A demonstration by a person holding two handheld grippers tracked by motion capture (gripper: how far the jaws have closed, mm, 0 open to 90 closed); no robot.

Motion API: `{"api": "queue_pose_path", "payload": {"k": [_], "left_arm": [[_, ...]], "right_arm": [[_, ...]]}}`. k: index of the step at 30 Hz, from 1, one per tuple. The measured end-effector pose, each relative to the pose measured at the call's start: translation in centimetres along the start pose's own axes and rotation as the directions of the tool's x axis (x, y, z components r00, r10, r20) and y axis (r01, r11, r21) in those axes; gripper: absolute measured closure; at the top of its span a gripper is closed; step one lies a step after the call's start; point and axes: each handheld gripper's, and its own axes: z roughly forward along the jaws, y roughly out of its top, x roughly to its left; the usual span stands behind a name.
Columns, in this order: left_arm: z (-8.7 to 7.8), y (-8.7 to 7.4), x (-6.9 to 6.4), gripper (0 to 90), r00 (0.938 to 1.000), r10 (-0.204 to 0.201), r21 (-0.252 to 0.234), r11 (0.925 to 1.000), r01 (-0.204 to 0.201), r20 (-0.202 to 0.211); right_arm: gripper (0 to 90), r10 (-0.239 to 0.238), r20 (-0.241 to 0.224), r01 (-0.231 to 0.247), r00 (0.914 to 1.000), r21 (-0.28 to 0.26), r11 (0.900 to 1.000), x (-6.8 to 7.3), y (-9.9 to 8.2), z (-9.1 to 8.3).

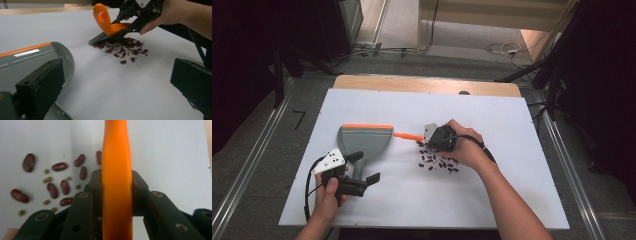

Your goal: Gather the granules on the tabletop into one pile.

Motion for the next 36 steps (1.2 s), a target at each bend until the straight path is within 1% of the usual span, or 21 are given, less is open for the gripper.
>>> {"api": "queue_pose_path", "payload": {"k": [3,5,6,8,11,14,16,17,18,19,22,24,25,26,28,29,31,33,34,35,36], "left_arm": [[0.1,-0.1,0.1,0.0,1.0000,-0.007,0.001,1.0000,0.007,0.003],[0.1,-0.1,0.1,0.0,1.0000,-0.009,0.002,1.0000,0.009,0.003],[0.1,-0.1,0.1,0.0,1.0000,-0.008,0.003,1.0000,0.008,0.003],[0.0,-0.1,0.2,0.0,1.0000,-0.009,0.004,1.0000,0.009,0.002],[0.0,-0.1,0.1,0.0,0.9999,-0.010,0.002,0.9999,0.010,0.003],[0.1,-0.1,0.1,0.0,1.0000,-0.010,0.004,0.9999,0.010,0.003],[0.1,-0.1,0.1,0.0,0.9999,-0.010,0.003,0.9999,0.010,0.003],[0.1,-0.2,0.1,0.0,1.0000,-0.010,0.005,0.9999,0.010,0.001],[0.1,-0.2,0.1,0.0,1.0000,-0.010,0.005,0.9999,0.009,0.001],[0.1,-0.2,0.1,0.0,0.9999,-0.011,0.008,0.9999,0.011,0.001],[0.1,-0.2,0.1,0.0,0.9999,-0.012,0.006,0.9999,0.012,0.002],[0.1,-0.2,0.1,0.0,0.9999,-0.014,0.005,0.9999,0.014,0.003],[0.0,-0.2,0.1,0.0,0.9999,-0.013,0.005,0.9999,0.013,0.001],[0.1,-0.2,0.1,0.0,0.9999,-0.012,0.002,0.9999,0.012,0.001],[0.0,-0.3,0.1,0.0,0.9999,-0.012,0.004,0.9999,0.012,-0.002],[0.0,-0.3,0.2,0.0,0.9999,-0.012,0.004,0.9999,0.012,-0.003],[0.0,-0.3,0.2,0.0,0.9999,-0.011,0.004,0.9999,0.011,-0.003],[0.0,-0.3,0.3,0.0,0.9999,-0.014,0.005,0.9999,0.014,-0.002],[0.0,-0.3,0.3,0.0,0.9999,-0.014,0.005,0.9999,0.014,-0.002],[0.1,-0.3,0.3,0.0,0.9999,-0.017,0.004,0.9998,0.017,0.000],[0.1,-0.3,0.3,0.0,0.9998,-0.020,0.004,0.9998,0.020,0.001]], "right_arm": [[68.1,-0.018,-0.008,0.018,0.9998,-0.003,0.9998,0.5,-0.1,-0.3],[68.1,-0.012,-0.013,0.012,0.9998,-0.004,0.9999,0.7,-0.2,-0.4],[68.1,-0.024,-0.017,0.024,0.9996,-0.009,0.9997,0.8,-0.3,-0.6],[68.1,-0.015,-0.029,0.015,0.9995,-0.010,0.9998,1.0,-0.3,-0.7],[68.1,-0.023,-0.023,0.022,0.9995,-0.016,0.9996,1.3,-0.4,-0.9],[68.1,-0.045,-0.033,0.044,0.9985,-0.018,0.9989,1.7,-0.5,-1.2],[68.1,-0.032,-0.046,0.031,0.9985,-0.015,0.9994,1.9,-0.5,-1.4],[68.1,-0.032,-0.046,0.031,0.9985,-0.015,0.9994,1.9,-0.5,-1.4],[68.1,-0.036,-0.060,0.035,0.9975,-0.014,0.9993,2.1,-0.5,-1.5],[68.1,-0.049,-0.055,0.048,0.9973,-0.016,0.9987,2.2,-0.6,-1.6],[68.1,-0.053,-0.061,0.052,0.9967,-0.012,0.9986,2.5,-0.6,-1.8],[68.2,-0.060,-0.052,0.060,0.9968,-0.013,0.9981,2.6,-0.6,-2.0],[68.3,-0.057,-0.035,0.057,0.9978,-0.014,0.9983,2.6,-0.6,-2.0],[68.5,-0.057,-0.032,0.056,0.9979,-0.018,0.9982,2.5,-0.5,-2.1],[68.5,-0.048,-0.023,0.047,0.9986,-0.020,0.9987,2.4,-0.5,-2.2],[68.6,-0.020,0.009,0.020,0.9998,-0.030,0.9994,2.1,-0.5,-2.7],[68.6,-0.003,0.029,0.005,0.9996,-0.048,0.9988,1.8,-0.4,-3.2],[68.6,0.032,0.042,-0.029,0.9986,-0.064,0.9975,1.4,-0.2,-4.0],[68.6,0.054,0.047,-0.050,0.9975,-0.072,0.9962,1.2,0.0,-4.3],[68.6,0.105,0.033,-0.102,0.9939,-0.074,0.9920,1.0,0.3,-4.8],[68.7,0.139,0.023,-0.137,0.9900,-0.079,0.9874,1.0,0.6,-5.1]]}}
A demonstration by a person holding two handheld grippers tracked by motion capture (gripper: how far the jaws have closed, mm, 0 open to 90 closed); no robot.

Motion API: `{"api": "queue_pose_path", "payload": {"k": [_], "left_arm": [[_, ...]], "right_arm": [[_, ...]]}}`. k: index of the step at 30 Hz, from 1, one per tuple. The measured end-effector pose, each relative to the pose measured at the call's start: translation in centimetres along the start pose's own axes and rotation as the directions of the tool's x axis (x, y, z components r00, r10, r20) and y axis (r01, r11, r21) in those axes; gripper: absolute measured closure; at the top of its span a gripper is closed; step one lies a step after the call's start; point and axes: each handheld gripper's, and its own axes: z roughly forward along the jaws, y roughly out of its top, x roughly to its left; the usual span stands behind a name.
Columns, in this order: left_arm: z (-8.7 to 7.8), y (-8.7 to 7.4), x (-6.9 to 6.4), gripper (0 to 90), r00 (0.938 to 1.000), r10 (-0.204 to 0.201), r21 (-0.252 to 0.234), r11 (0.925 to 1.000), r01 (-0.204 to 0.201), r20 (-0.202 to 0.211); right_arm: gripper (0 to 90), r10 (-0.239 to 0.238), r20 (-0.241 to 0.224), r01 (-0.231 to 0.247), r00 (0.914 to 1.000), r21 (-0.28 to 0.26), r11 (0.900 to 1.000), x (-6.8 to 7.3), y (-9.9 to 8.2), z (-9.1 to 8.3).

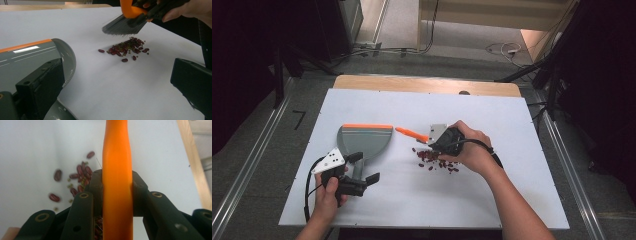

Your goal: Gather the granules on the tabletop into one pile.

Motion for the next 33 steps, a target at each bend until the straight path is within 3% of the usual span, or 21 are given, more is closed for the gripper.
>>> {"api": "queue_pose_path", "payload": {"k": [2,3,4,6,7,8,9,14,18,19,21,22,23,24,26,27,29,30,31,33], "left_arm": [[0.0,0.0,0.0,0.0,1.0000,0.000,0.000,1.0000,0.000,-0.001],[0.0,0.0,0.0,0.0,1.0000,0.000,0.000,1.0000,0.000,-0.001],[-0.1,0.0,0.0,0.0,1.0000,-0.002,-0.001,1.0000,0.002,-0.002],[-0.1,0.0,0.0,0.0,1.0000,-0.005,-0.003,1.0000,0.005,-0.003],[-0.1,0.0,0.1,0.0,1.0000,-0.005,-0.002,1.0000,0.005,-0.004],[-0.2,0.0,0.1,0.0,1.0000,-0.004,-0.001,1.0000,0.004,-0.004],[-0.2,0.0,0.1,0.0,1.0000,-0.005,-0.003,1.0000,0.005,-0.003],[-0.1,0.0,0.1,0.0,1.0000,-0.005,-0.004,1.0000,0.005,-0.004],[-0.2,0.0,0.2,0.0,1.0000,-0.006,-0.003,1.0000,0.006,-0.005],[-0.2,0.0,0.2,0.0,1.0000,-0.005,-0.003,1.0000,0.005,-0.005],[-0.2,0.0,0.2,0.0,1.0000,-0.004,-0.002,1.0000,0.004,-0.006],[-0.2,0.0,0.3,0.0,1.0000,-0.004,-0.002,1.0000,0.004,-0.006],[-0.2,0.0,0.3,0.0,1.0000,-0.005,-0.002,1.0000,0.005,-0.005],[-0.2,0.0,0.3,0.0,1.0000,-0.005,-0.001,1.0000,0.005,-0.006],[-0.3,0.0,0.2,0.0,0.9999,-0.002,-0.004,1.0000,0.002,-0.015],[-0.4,0.0,0.3,0.0,0.9998,-0.004,-0.007,1.0000,0.004,-0.017],[-0.4,0.0,0.3,0.0,0.9998,-0.005,-0.009,0.9999,0.005,-0.018],[-0.4,0.0,0.3,0.0,0.9998,-0.007,-0.009,0.9999,0.007,-0.018],[-0.4,-0.1,0.4,0.0,0.9998,-0.007,-0.005,1.0000,0.007,-0.020],[-0.3,-0.1,0.4,0.0,0.9997,-0.010,-0.004,0.9999,0.010,-0.021]], "right_arm": [[68.7,0.094,-0.015,-0.094,0.9955,-0.017,0.9954,0.0,0.7,-0.7],[68.6,0.142,-0.033,-0.143,0.9893,-0.024,0.9894,0.0,1.1,-0.9],[68.6,0.191,-0.054,-0.192,0.9802,-0.028,0.9809,0.0,1.6,-1.1],[68.7,0.237,-0.074,-0.239,0.9687,-0.015,0.9710,0.1,2.2,-1.1],[68.7,0.272,-0.105,-0.272,0.9566,0.010,0.9622,0.1,2.6,-1.1],[68.7,0.295,-0.152,-0.294,0.9432,0.031,0.9554,0.1,2.9,-1.0],[68.7,0.302,-0.183,-0.300,0.9357,0.040,0.9533,0.1,3.2,-0.8],[68.7,0.376,-0.234,-0.360,0.8966,0.111,0.9265,0.6,4.6,0.7],[68.7,0.483,-0.267,-0.459,0.8340,0.151,0.8757,0.6,5.2,2.0],[68.6,0.517,-0.284,-0.491,0.8074,0.163,0.8558,0.5,5.3,2.3],[68.6,0.565,-0.314,-0.535,0.7628,0.184,0.8243,0.6,5.3,2.9],[68.7,0.583,-0.313,-0.548,0.7498,0.200,0.8124,0.6,5.3,3.5],[68.7,0.583,-0.313,-0.548,0.7498,0.200,0.8124,0.6,5.3,3.5],[68.6,0.592,-0.305,-0.554,0.7461,0.210,0.8060,0.7,5.2,3.9],[68.6,0.642,-0.279,-0.603,0.7139,0.222,0.7664,0.6,4.7,5.2],[68.7,0.652,-0.273,-0.615,0.7074,0.218,0.7582,0.4,4.4,5.5],[68.7,0.688,-0.249,-0.652,0.6818,0.220,0.7258,0.0,3.8,5.7],[68.7,0.688,-0.249,-0.652,0.6818,0.220,0.7258,0.0,3.8,5.7],[68.7,0.716,-0.243,-0.680,0.6540,0.226,0.6976,-0.5,3.1,5.9],[68.6,0.733,-0.231,-0.697,0.6403,0.225,0.6804,-0.8,2.6,6.0]]}}
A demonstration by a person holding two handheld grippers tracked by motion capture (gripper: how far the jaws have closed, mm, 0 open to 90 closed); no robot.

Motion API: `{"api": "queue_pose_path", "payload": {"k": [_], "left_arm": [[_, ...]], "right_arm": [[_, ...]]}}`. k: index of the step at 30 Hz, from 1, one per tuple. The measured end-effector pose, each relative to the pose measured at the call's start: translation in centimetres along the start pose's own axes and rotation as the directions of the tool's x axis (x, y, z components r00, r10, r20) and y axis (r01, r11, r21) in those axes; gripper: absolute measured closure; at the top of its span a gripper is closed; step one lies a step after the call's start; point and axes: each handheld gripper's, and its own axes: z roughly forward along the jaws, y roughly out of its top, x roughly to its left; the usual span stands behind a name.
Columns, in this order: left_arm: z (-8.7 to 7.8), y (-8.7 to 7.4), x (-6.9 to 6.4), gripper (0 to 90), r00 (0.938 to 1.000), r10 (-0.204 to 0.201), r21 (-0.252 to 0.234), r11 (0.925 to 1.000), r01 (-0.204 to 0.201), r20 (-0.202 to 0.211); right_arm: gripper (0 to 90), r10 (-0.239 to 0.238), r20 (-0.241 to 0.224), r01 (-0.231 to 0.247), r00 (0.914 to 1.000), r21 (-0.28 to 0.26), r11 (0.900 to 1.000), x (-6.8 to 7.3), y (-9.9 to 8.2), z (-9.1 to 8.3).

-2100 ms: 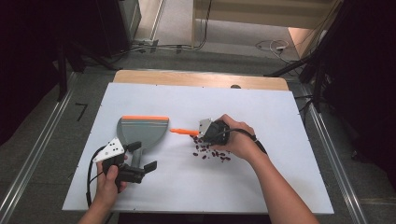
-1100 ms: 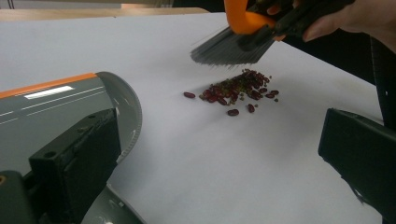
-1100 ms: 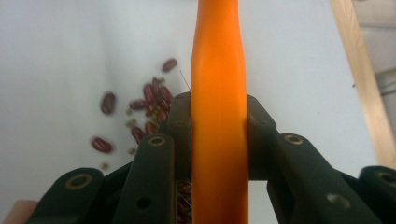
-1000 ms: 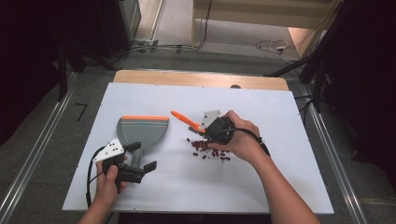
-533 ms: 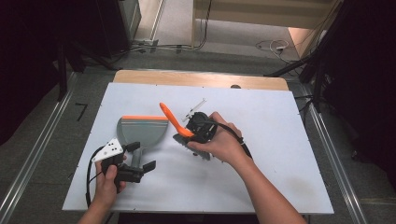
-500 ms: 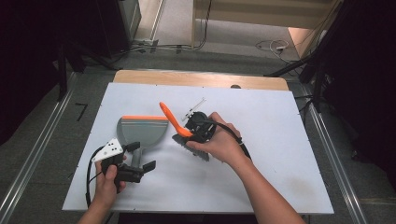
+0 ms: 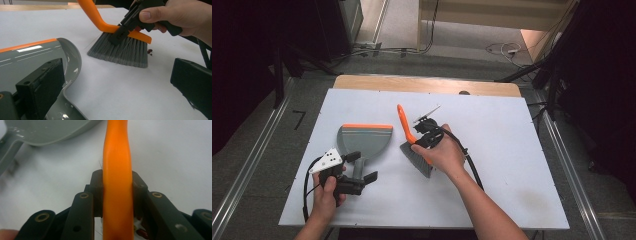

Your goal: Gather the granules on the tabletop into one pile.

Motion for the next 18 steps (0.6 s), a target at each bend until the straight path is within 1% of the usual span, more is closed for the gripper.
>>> {"api": "queue_pose_path", "payload": {"k": [3,4,5,6,10,12,13,14,16,17,18], "left_arm": [[0.0,0.0,0.0,0.0,1.0000,0.004,0.002,1.0000,-0.004,0.000],[0.0,0.0,-0.1,0.0,1.0000,0.004,0.002,1.0000,-0.004,-0.002],[0.0,0.0,-0.1,0.0,1.0000,0.004,0.002,1.0000,-0.004,-0.003],[0.0,0.0,-0.1,0.0,1.0000,0.004,0.000,1.0000,-0.004,-0.003],[0.0,0.0,0.0,0.0,1.0000,0.002,-0.002,1.0000,-0.002,-0.004],[0.0,0.0,-0.1,0.0,1.0000,0.004,-0.001,1.0000,-0.004,-0.005],[0.0,0.0,-0.1,0.0,1.0000,0.005,0.000,1.0000,-0.005,-0.006],[0.0,0.0,-0.2,0.0,1.0000,0.005,-0.001,1.0000,-0.005,-0.006],[0.0,0.0,-0.2,0.0,1.0000,0.007,-0.001,1.0000,-0.007,-0.007],[0.0,0.0,-0.2,0.0,0.9999,0.007,-0.001,1.0000,-0.007,-0.007],[0.0,0.0,-0.2,0.0,0.9999,0.007,-0.001,1.0000,-0.007,-0.009]], "right_arm": [[68.5,0.045,0.009,-0.044,0.9990,-0.008,0.9990,-1.0,-0.4,-0.2],[68.5,0.045,0.009,-0.044,0.9990,-0.008,0.9990,-1.0,-0.4,-0.2],[68.4,0.051,0.007,-0.051,0.9987,-0.013,0.9986,-1.4,-0.6,-0.3],[68.3,0.069,0.006,-0.069,0.9976,-0.019,0.9974,-1.9,-1.0,-0.5],[68.0,0.097,0.005,-0.097,0.9952,-0.027,0.9949,-2.8,-1.6,-0.9],[67.9,0.102,0.007,-0.102,0.9948,-0.030,0.9944,-3.0,-1.8,-1.0],[67.9,0.113,0.009,-0.113,0.9936,-0.033,0.9931,-3.6,-2.2,-1.2],[67.8,0.123,0.012,-0.123,0.9923,-0.038,0.9917,-3.8,-2.4,-1.3],[67.8,0.127,0.013,-0.126,0.9919,-0.040,0.9912,-4.1,-2.5,-1.4],[67.8,0.145,0.010,-0.144,0.9894,-0.047,0.9884,-4.7,-2.9,-1.7],[67.8,0.145,0.010,-0.144,0.9894,-0.047,0.9884,-4.7,-2.9,-1.7]]}}
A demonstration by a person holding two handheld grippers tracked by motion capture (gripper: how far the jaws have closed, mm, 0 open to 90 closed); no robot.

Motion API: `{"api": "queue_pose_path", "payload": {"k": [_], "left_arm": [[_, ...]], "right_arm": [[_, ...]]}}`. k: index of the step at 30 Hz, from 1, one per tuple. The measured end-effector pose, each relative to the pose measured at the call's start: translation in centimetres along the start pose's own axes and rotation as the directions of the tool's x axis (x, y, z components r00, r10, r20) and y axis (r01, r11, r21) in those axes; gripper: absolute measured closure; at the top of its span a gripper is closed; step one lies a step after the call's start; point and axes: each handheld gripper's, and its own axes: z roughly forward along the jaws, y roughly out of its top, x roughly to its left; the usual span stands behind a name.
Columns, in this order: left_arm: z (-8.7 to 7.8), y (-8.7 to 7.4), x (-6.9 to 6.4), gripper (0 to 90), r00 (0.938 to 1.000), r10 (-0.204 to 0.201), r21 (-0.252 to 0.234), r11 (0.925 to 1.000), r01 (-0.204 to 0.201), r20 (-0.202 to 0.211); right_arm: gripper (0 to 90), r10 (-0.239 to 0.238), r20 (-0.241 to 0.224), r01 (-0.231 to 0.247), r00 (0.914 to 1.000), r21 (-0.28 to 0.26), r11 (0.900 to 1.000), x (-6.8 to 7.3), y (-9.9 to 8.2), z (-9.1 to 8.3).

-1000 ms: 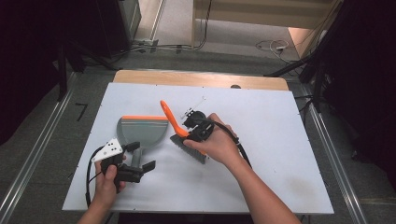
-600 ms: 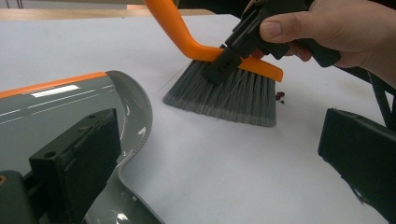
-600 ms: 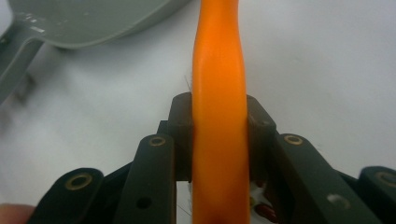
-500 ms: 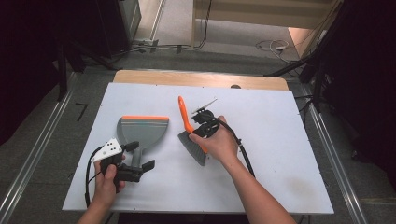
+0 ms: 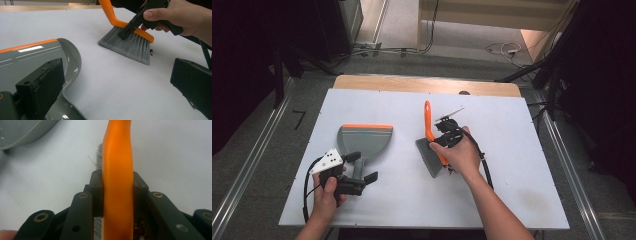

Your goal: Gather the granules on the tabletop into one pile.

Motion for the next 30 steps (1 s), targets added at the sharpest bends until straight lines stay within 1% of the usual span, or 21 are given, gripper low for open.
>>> {"api": "queue_pose_path", "payload": {"k": [2,4,6,7,8,11,13,16,18,19,21,26,30], "left_arm": [[0.0,0.0,0.0,0.0,1.0000,-0.001,-0.002,1.0000,0.001,0.000],[0.0,0.0,0.0,0.0,1.0000,0.000,0.002,1.0000,0.000,-0.001],[0.1,0.0,0.0,0.0,1.0000,-0.001,0.003,1.0000,0.001,0.000],[0.1,-0.1,0.0,0.0,1.0000,-0.001,0.003,1.0000,0.001,0.000],[0.1,-0.1,0.0,0.0,1.0000,-0.001,0.003,1.0000,0.001,0.000],[0.1,0.0,0.0,0.0,1.0000,-0.001,0.003,1.0000,0.001,-0.002],[0.1,-0.1,0.0,0.0,1.0000,-0.001,0.003,1.0000,0.001,-0.002],[0.1,-0.1,0.0,0.0,1.0000,-0.001,0.003,1.0000,0.001,-0.001],[0.1,-0.1,-0.1,0.0,1.0000,-0.001,0.004,1.0000,0.001,0.001],[0.1,-0.1,-0.1,0.0,1.0000,-0.001,0.005,1.0000,0.001,0.002],[0.2,-0.1,-0.1,0.0,1.0000,0.000,0.005,1.0000,0.000,0.001],[0.2,-0.1,-0.1,0.0,1.0000,0.000,0.005,1.0000,0.000,0.002],[0.2,-0.1,-0.1,0.0,1.0000,0.002,0.006,1.0000,-0.002,0.004]], "right_arm": [[67.7,0.012,0.002,-0.012,0.9999,-0.006,0.9999,-0.7,-0.4,-0.3],[67.6,0.012,0.003,-0.012,0.9999,-0.011,0.9999,-0.9,-0.5,-0.4],[67.5,0.023,0.010,-0.022,0.9997,-0.014,0.9996,-1.5,-0.8,-0.7],[67.5,0.023,0.010,-0.022,0.9997,-0.014,0.9996,-1.5,-0.8,-0.7],[67.5,0.031,0.009,-0.031,0.9995,-0.014,0.9994,-1.7,-0.8,-0.8],[67.4,0.036,0.013,-0.036,0.9993,-0.017,0.9992,-2.3,-1.1,-1.1],[67.3,0.058,0.014,-0.058,0.9982,-0.024,0.9981,-2.9,-1.4,-1.4],[67.3,0.060,0.023,-0.059,0.9979,-0.028,0.9979,-3.5,-1.6,-1.7],[67.3,0.061,0.024,-0.060,0.9979,-0.028,0.9978,-3.7,-1.7,-1.8],[67.3,0.071,0.027,-0.070,0.9971,-0.027,0.9972,-3.7,-1.7,-1.9],[67.2,0.074,0.025,-0.073,0.9970,-0.026,0.9970,-4.2,-1.9,-2.0],[67.2,0.073,0.033,-0.072,0.9968,-0.026,0.9971,-4.5,-1.9,-2.2],[67.2,0.085,0.031,-0.084,0.9959,-0.029,0.9960,-4.8,-2.1,-2.3]]}}
